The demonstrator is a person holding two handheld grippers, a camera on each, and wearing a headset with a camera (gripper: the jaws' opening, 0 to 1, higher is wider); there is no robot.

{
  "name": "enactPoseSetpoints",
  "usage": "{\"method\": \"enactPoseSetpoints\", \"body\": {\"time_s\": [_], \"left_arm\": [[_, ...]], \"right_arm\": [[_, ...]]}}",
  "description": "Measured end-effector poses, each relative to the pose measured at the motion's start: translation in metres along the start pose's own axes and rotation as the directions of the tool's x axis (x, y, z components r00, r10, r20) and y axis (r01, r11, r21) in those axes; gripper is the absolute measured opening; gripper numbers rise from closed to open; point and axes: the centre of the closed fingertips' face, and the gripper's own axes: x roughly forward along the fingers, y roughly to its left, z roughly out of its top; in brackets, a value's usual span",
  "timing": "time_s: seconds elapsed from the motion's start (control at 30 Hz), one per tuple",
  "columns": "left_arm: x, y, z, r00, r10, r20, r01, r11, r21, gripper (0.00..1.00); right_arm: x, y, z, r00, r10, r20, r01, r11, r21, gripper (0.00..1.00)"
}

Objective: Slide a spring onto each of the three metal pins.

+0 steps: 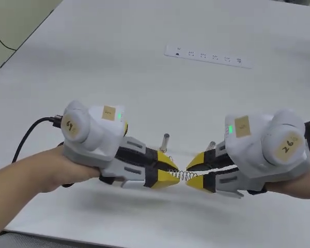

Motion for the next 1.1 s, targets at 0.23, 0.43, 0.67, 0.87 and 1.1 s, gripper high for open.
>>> {"method": "enactPoseSetpoints", "body": {"time_s": [0.23,0.43,0.67,0.87,1.1], "left_arm": [[-0.001,-0.004,0.000,0.9998,-0.016,-0.006,0.016,1.000,0.014,0.02],[-0.001,-0.006,-0.001,0.9997,-0.022,-0.014,0.022,1.000,0.016,0.02],[0.000,-0.006,-0.005,0.9995,-0.007,-0.031,0.008,0.999,0.039,0.02],[-0.002,-0.003,-0.002,0.9999,0.013,-0.007,-0.013,0.999,0.032,0.02],[-0.005,0.000,0.000,0.9992,0.039,0.002,-0.039,0.998,0.045,0.02]], "right_arm": [[-0.001,0.006,-0.006,0.9998,0.018,0.008,-0.018,1.000,0.013,0.10],[0.002,0.009,-0.006,0.9997,0.015,0.016,-0.015,1.000,-0.001,0.08],[-0.004,0.009,-0.001,0.9997,-0.005,0.022,0.006,0.998,-0.056,0.06],[-0.013,0.002,0.009,0.9976,-0.029,0.063,0.033,0.997,-0.066,0.06],[-0.019,-0.001,0.022,0.9932,-0.042,0.109,0.049,0.997,-0.066,0.06]]}}
